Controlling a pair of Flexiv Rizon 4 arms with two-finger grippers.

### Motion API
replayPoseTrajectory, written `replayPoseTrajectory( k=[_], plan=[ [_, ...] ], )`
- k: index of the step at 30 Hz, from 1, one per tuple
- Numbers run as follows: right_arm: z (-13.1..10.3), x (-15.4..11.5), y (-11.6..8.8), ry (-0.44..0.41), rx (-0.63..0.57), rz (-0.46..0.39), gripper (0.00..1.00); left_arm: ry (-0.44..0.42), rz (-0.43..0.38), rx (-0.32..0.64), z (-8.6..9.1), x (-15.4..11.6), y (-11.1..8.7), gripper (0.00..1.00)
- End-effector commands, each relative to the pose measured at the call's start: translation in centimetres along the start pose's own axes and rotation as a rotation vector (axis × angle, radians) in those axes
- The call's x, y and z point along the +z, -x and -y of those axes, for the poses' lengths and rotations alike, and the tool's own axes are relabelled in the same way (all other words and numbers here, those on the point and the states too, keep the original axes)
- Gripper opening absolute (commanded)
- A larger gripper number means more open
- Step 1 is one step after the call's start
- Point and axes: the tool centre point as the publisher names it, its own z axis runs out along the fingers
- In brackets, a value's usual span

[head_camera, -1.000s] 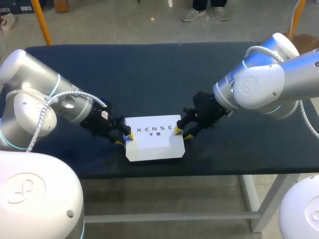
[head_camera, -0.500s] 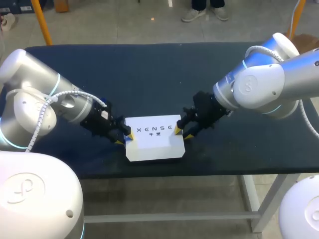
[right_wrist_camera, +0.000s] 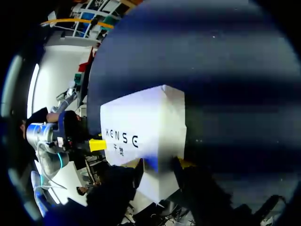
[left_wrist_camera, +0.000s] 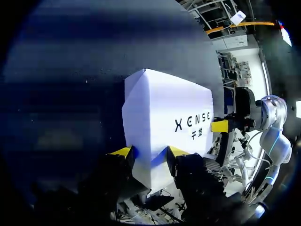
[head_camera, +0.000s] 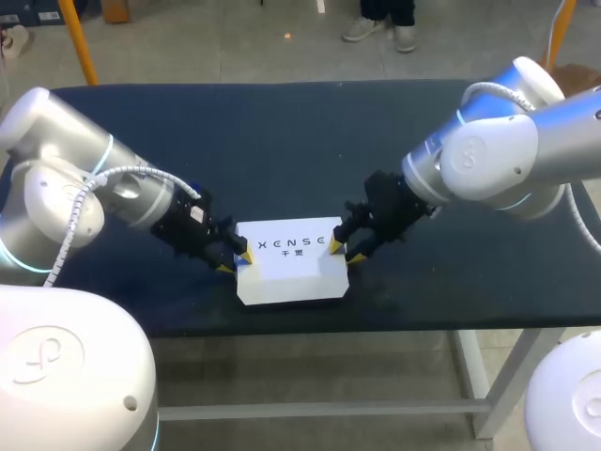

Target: Assemble the packaging by folding the flat box into shape, placing the metal phone stand inside, and closing the box properly

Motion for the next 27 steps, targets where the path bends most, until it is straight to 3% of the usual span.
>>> replayPoseTrajectory(
  k=[1, 27],
  plan=[
    [-0.33, -0.24, -0.37, -0.020, 0.008, 0.001, 0.48, 0.028, 0.003, -0.004, 0.34, 0.08, -0.40, 0.48],
    [-1.30, -0.11, -0.32, -0.109, 0.063, -0.013, 0.49, 0.141, 0.007, -0.064, 1.20, -0.85, -1.00, 0.52]
  ],
)
